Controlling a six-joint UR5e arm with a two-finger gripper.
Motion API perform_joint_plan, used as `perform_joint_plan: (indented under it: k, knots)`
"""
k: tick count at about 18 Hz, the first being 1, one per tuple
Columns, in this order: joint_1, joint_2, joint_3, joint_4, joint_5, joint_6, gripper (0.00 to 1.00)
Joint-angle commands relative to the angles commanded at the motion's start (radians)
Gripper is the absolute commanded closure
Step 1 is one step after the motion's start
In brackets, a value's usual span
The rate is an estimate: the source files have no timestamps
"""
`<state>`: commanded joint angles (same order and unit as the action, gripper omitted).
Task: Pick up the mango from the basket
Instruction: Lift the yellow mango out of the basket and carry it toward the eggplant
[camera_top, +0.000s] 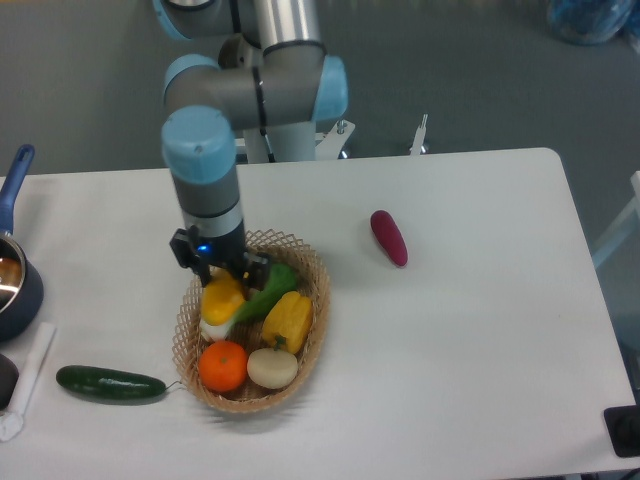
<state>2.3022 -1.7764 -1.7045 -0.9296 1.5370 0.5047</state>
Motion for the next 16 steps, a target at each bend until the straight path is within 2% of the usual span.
perform_joint_plan:
  k: [3,6,10,11,16]
  knots:
    - [0.101,0.000,0.065,0.002,-0.002,0.009,0.28]
    - [0.183,0.002,0.103,0.002,-0.002,0.115,0.28]
    - [0.287,0.003,0.111,0.000,-0.005,0.300,0.28]
    - [0.351,0.002,0.111,0.000,-0.011,0.386,0.28]
    - [0.437,-0.012,0.109,0.000,-0.012,0.543,0.28]
